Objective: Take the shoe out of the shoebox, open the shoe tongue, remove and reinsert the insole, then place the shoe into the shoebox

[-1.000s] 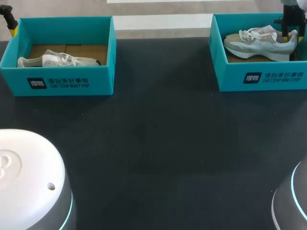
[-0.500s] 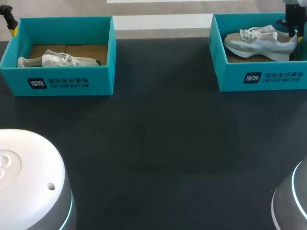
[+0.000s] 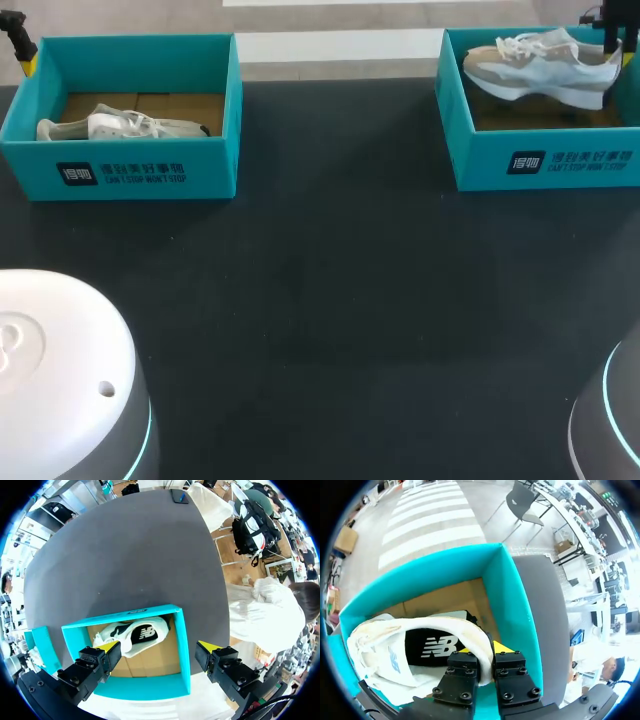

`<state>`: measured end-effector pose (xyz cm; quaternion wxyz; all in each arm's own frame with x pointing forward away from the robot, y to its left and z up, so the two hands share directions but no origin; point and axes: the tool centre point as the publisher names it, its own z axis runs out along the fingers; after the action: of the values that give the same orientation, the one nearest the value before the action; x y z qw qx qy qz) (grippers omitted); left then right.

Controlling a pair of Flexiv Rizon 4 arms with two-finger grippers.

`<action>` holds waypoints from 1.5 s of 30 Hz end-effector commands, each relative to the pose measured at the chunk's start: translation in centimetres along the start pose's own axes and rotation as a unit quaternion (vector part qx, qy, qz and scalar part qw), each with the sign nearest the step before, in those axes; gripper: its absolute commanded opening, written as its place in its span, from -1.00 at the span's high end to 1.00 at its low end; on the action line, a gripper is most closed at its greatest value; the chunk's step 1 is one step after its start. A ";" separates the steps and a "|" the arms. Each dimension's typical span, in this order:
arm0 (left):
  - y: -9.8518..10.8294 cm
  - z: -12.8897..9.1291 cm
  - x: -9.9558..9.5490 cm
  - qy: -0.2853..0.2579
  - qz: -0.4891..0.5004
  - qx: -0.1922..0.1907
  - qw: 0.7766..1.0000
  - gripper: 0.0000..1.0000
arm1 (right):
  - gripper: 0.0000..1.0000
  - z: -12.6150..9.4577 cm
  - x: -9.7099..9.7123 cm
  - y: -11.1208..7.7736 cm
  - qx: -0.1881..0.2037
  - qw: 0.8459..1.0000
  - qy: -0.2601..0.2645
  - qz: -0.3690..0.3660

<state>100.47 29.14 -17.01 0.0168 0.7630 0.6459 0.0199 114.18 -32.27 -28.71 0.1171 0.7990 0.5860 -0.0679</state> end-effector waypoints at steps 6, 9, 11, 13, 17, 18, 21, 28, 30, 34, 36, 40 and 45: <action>0.0 0.0 0.0 0.001 0.000 0.000 1.000 -1.00 | 1.00 -4.4 0.1 -3.5 -0.056 0.998 0.034 -0.018; 0.0 0.0 0.0 0.001 0.000 0.000 1.000 -1.00 | 1.00 -5.9 0.0 -3.8 -0.069 0.997 0.034 -0.025; 0.0 0.0 0.0 0.001 0.000 0.000 1.000 -1.00 | 1.00 -6.6 -0.2 -3.9 -0.076 0.996 0.033 -0.027; 0.0 0.0 0.0 0.001 0.000 0.000 1.000 -1.00 | 1.00 -7.3 -0.2 -4.1 -0.080 0.996 0.035 -0.028; 0.0 0.0 0.0 0.001 0.000 0.000 1.000 -1.00 | 1.00 -8.2 -0.2 -4.3 -0.088 0.995 0.038 -0.030; 0.0 0.0 0.0 0.001 0.000 0.000 1.000 -1.00 | 1.00 -8.4 -0.2 -4.3 -0.089 0.995 0.037 -0.031; 0.0 0.0 0.0 0.001 0.000 0.000 1.000 -1.00 | 1.00 -8.9 -0.1 -4.4 -0.093 0.994 0.037 -0.032; 0.0 0.0 0.0 0.001 0.000 0.000 1.000 -1.00 | 1.00 -10.7 0.2 -5.6 -0.111 0.993 0.031 -0.035; 0.0 0.0 0.0 0.001 0.000 0.000 1.000 -1.00 | 1.00 -11.2 0.4 -6.4 -0.112 0.993 0.030 -0.034; 0.0 0.0 0.0 0.001 0.000 0.000 1.000 -1.00 | 1.00 -12.3 1.2 -8.4 -0.113 0.993 0.032 -0.033; 0.0 0.0 0.0 0.001 0.000 0.000 1.000 -1.00 | 1.00 -12.8 1.8 -9.5 -0.113 0.992 0.033 -0.034; 0.0 0.0 0.0 0.001 0.000 0.000 1.000 -1.00 | 1.00 -13.8 2.7 -12.0 -0.111 0.993 0.034 -0.034; 0.0 0.0 0.0 0.001 0.000 0.000 1.000 -1.00 | 1.00 -15.3 4.3 -15.5 -0.111 0.993 0.035 -0.032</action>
<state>100.47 29.13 -17.01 0.0168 0.7630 0.6458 0.0199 102.47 -20.99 -17.47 0.1422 0.7706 0.6213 -0.0046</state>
